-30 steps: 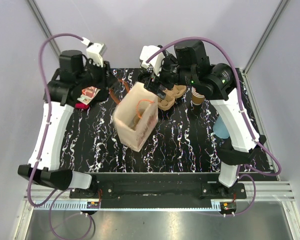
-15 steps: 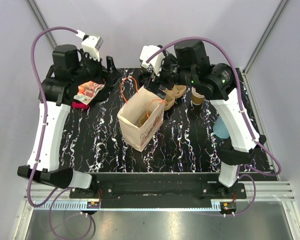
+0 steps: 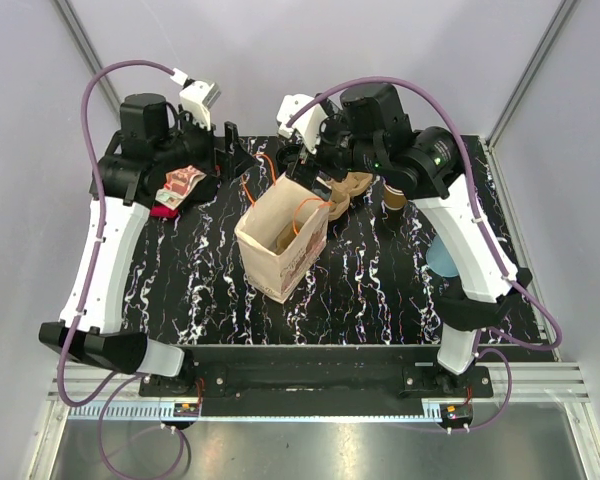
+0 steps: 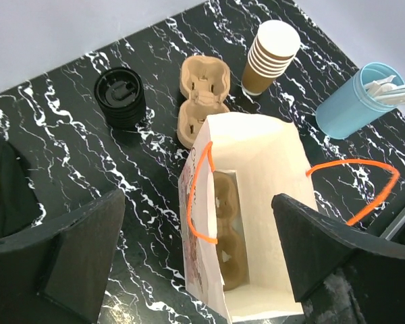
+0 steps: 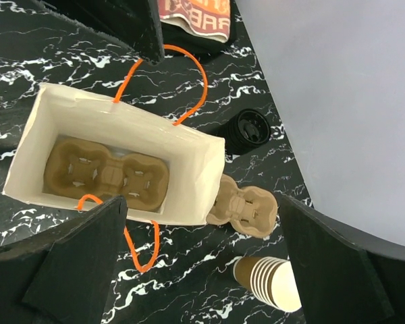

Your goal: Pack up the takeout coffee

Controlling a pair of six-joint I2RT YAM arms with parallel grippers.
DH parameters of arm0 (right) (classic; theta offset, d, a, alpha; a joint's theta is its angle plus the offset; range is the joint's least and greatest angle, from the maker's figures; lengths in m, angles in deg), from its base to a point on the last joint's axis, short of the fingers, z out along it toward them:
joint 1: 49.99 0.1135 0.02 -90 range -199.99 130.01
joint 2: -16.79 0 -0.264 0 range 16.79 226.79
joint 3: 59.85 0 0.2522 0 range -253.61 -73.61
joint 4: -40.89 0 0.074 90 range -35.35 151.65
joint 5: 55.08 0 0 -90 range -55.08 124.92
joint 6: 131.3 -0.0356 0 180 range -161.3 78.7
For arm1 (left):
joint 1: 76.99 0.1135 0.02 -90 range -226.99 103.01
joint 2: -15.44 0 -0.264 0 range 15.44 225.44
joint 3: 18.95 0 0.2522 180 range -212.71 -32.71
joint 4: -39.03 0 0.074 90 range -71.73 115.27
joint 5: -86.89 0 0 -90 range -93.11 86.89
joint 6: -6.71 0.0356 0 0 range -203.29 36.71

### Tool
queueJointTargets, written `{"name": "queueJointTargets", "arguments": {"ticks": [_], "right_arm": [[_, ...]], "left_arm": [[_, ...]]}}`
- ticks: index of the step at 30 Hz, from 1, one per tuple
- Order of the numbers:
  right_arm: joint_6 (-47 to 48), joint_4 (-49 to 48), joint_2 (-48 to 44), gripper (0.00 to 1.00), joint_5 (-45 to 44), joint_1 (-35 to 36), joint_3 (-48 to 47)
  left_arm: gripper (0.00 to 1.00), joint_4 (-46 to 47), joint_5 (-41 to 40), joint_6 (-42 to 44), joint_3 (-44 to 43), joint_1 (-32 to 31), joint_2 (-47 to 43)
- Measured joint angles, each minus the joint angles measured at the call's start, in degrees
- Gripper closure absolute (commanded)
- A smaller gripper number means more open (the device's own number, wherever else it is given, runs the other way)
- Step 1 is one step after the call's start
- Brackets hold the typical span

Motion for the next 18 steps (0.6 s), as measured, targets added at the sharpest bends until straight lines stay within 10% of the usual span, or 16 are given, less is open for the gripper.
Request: {"name": "queueJointTargets", "arguments": {"ticks": [10,18], "right_arm": [[-1.18,-0.42,-2.1,0.0,-2.6,0.0,3.32],[-1.42,-1.01,-3.06,0.0,-3.98,0.0,4.17]], "left_arm": [[0.16,0.72,1.9,0.02,0.63,0.0,1.38],[0.44,1.25,3.37,0.07,2.43,0.0,1.64]]}}
